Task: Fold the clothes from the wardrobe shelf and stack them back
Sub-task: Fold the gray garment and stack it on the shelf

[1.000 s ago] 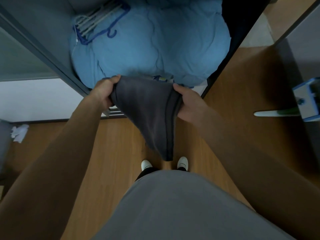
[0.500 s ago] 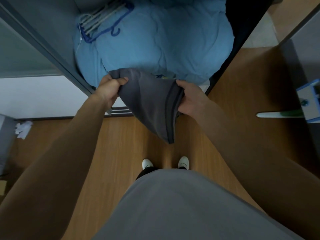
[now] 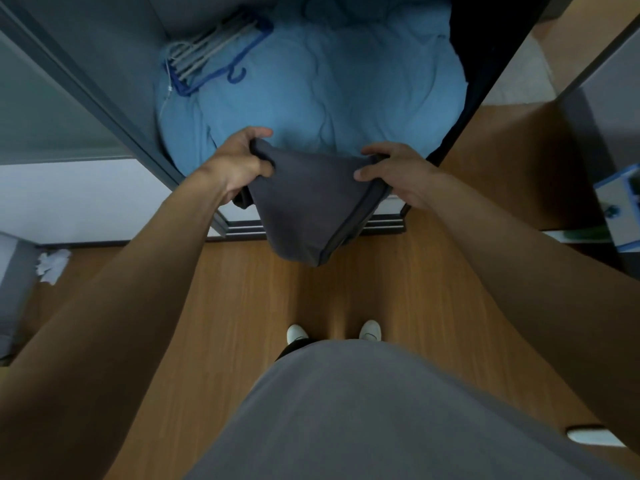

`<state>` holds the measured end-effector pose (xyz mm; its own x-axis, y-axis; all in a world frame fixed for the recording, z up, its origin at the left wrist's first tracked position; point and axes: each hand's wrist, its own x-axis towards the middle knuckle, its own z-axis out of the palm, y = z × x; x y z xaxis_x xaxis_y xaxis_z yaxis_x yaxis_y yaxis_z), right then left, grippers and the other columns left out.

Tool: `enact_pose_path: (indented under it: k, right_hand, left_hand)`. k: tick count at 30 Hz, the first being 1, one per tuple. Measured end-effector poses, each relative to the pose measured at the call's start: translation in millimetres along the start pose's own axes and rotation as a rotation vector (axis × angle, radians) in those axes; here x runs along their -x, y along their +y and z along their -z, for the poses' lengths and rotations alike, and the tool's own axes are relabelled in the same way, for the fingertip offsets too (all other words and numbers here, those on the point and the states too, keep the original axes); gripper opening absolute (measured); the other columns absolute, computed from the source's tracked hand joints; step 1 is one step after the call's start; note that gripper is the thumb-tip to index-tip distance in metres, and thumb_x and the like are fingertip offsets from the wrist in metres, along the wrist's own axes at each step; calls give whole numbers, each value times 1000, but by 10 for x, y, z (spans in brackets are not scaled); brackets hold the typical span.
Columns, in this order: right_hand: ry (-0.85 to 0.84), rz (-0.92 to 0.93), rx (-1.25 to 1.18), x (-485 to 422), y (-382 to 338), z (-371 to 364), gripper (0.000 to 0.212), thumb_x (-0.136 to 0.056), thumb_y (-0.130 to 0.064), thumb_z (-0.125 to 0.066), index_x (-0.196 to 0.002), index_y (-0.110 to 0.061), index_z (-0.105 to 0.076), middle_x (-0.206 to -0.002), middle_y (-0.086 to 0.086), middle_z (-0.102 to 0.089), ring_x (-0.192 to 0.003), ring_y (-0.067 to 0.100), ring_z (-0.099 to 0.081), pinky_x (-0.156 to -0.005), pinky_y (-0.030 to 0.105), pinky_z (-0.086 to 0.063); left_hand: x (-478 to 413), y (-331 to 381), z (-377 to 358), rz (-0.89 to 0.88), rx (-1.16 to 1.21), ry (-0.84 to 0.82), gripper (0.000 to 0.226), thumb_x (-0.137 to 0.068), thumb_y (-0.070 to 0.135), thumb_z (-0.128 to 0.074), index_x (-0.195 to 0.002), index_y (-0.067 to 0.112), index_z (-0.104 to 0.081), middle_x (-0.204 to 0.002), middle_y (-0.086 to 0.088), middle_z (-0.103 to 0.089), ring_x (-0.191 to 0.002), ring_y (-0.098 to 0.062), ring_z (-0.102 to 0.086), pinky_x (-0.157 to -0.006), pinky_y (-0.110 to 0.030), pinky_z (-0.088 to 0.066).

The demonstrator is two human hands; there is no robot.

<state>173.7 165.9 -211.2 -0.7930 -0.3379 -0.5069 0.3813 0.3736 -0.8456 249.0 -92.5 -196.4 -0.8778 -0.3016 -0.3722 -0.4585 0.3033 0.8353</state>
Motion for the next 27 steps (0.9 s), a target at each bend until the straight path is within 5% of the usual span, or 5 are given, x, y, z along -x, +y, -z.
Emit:
enact_pose_path:
  k: [8,19,22,25,27]
  right_hand:
    - [27,-112,-32,-47,-77,-136,44,-79,11,-64,-115,-11,-69,-120,15,-67,-95,25,-67,-89,43,-58]
    - [-319,-207,411,-10,-234,-175,48,-82,-36,-79,-122,-11,-67,-110,8,-72,-90,20,-68,-78,34,-57]
    - [-379,-94,921,63,-318,-249,62,-71,-45,-86,-122,-20,-62,-115,-4,-62,-105,18,-61,-91,32,-55]
    - [-266,91,1171,36,-330,-340,15,-82,-13,-74,-80,-8,-60,-87,1,-56,-87,22,-57,-65,28,-49]
    - [-185,146,1164,19,-334,-355,29,-84,-3,-59,-61,-12,-45,-70,2,-48,-69,20,-50,-50,27,-34]
  left_hand:
    - [69,-18,15,-42,-145,30,46,-75,5,-84,-116,19,-71,-107,3,-65,-102,-9,-59,-79,-6,-42]
    - [147,-51,87,-19,-787,8,53,-70,20,-88,-120,16,-68,-116,-8,-70,-112,-29,-62,-88,-27,-44]
    - [180,-61,162,3,-824,80,49,-69,28,-89,-113,16,-72,-112,-9,-71,-107,-31,-64,-92,-34,-50]
    - [212,-56,233,7,-878,100,41,-66,30,-90,-100,13,-73,-103,-12,-71,-98,-33,-65,-84,-36,-51]
    - [229,-42,267,-8,-928,107,41,-66,32,-90,-96,12,-72,-101,-12,-71,-96,-34,-64,-80,-35,-49]
